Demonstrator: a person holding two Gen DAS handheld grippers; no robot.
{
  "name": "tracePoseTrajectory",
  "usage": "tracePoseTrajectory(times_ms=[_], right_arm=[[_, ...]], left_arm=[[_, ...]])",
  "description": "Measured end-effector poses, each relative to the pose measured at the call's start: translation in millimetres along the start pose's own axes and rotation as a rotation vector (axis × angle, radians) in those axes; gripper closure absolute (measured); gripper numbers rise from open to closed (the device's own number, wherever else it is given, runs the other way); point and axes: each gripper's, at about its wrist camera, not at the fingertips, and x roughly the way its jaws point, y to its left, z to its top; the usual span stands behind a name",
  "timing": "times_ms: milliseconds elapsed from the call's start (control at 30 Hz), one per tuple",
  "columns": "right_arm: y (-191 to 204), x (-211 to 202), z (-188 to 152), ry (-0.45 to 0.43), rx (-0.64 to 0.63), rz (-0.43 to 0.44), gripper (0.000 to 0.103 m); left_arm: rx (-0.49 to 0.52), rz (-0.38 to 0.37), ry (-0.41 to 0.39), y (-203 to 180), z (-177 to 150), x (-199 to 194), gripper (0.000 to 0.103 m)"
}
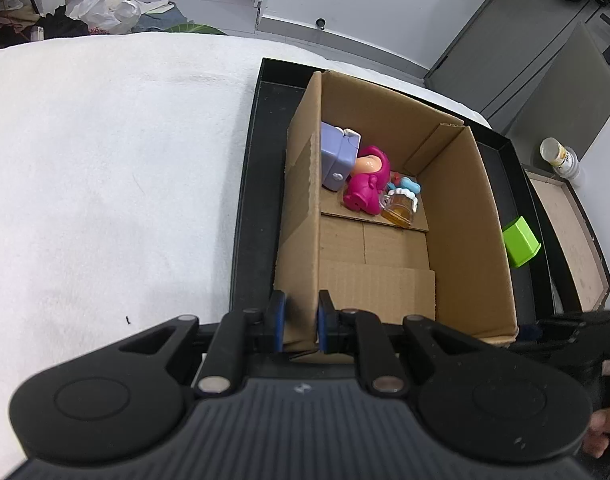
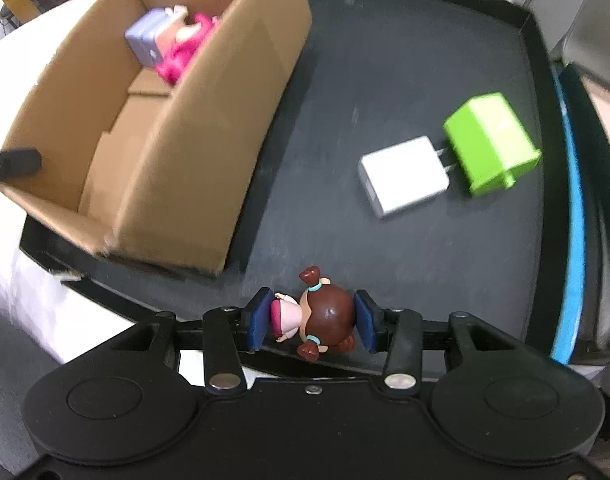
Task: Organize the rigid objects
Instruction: 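Lift the doll with the right gripper and carry it into the box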
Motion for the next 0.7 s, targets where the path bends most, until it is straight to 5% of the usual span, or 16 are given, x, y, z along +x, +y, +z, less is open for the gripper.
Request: tracePoseTrajectory(times_ms=[700], right_arm=[[1.9,-54.0,38.2,-0.14,-0.087,-0.082,0.059]], left_arm=[[0.004,0.002,-0.004,-1.0,-0.1,-1.3,0.089]])
